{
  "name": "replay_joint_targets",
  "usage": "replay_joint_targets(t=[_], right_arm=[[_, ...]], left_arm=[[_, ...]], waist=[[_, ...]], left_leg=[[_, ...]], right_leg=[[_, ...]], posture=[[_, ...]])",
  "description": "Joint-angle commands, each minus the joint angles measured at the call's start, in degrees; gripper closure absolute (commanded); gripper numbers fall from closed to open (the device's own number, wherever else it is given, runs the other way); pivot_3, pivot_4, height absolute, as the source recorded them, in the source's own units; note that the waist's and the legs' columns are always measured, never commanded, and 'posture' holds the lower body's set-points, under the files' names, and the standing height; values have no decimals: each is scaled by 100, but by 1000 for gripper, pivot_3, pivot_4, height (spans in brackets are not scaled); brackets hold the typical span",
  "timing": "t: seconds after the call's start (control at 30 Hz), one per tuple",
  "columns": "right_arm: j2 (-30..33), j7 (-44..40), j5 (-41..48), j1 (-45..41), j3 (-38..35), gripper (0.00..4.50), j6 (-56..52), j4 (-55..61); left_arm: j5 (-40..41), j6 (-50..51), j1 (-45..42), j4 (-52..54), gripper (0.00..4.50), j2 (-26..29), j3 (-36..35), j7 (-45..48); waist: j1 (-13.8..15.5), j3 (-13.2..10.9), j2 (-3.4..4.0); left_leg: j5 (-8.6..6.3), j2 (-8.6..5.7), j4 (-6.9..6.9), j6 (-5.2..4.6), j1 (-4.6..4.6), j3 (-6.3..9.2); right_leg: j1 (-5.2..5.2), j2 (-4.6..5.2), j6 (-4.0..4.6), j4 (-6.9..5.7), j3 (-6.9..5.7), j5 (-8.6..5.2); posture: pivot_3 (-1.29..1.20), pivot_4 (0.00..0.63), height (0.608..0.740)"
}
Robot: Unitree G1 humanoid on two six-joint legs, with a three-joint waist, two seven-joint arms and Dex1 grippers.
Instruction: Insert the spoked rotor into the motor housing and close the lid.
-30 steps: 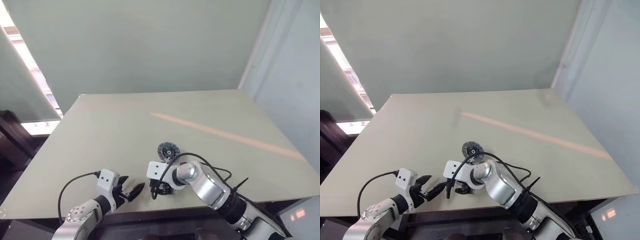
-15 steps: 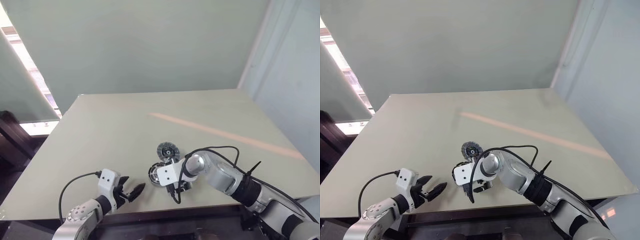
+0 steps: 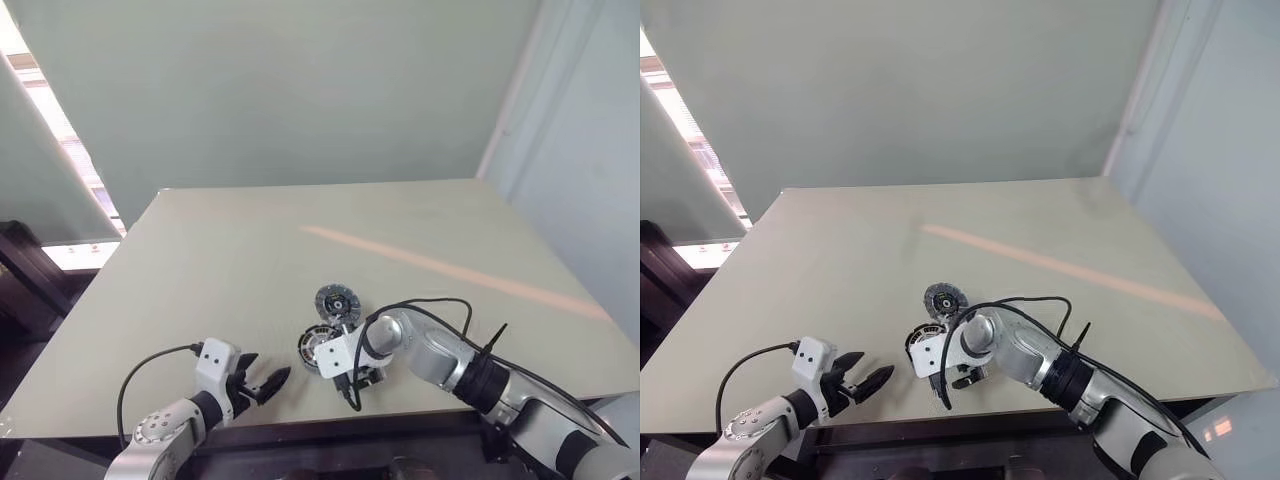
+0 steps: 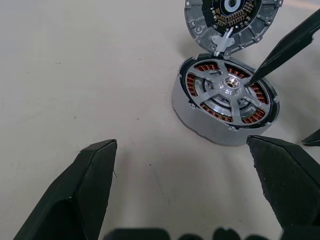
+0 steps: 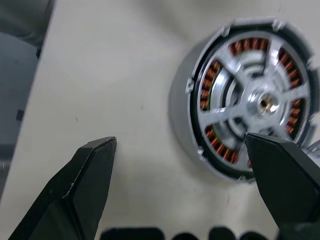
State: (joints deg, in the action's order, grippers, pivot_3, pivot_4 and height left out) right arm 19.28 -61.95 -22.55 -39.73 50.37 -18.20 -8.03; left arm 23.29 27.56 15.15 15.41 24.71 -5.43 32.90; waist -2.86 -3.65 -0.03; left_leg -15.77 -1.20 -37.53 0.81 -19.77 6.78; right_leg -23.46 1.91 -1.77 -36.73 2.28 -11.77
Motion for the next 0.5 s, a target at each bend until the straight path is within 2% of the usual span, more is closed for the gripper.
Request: replay_joint_targets(t=[0.03,0.13,0.23,0.5], right_arm=[[-48,52,-96,-5,-150,46,40,-27],[-75,72,-119,4,-154,46,11,-133],[-103,90,-113,21,-161,941,-2,-173],[-209,125,-153,64,-251,3831,31,-238]], left_arm=[[2,-40,-43,251,0,55,-15,19],[-1,-39,-68,240,0,58,-7,27],[-6,-47,-80,229,0,54,-2,29],[-16,-70,-63,231,0,36,3,11]], waist=[[-1,0,0],[-1,0,0],[-1,0,0],[0,4,-3]], left_leg=[[0,0,0,0,0,0],[0,1,0,0,4,1],[0,1,-1,0,8,0],[0,0,6,0,10,-1]], right_leg=[[0,0,0,0,0,0],[2,-1,0,-2,-1,0],[6,-1,0,-2,0,0],[6,0,0,0,1,0]], posture=[[0,0,740],[0,0,740],[0,0,740],[0,0,740]])
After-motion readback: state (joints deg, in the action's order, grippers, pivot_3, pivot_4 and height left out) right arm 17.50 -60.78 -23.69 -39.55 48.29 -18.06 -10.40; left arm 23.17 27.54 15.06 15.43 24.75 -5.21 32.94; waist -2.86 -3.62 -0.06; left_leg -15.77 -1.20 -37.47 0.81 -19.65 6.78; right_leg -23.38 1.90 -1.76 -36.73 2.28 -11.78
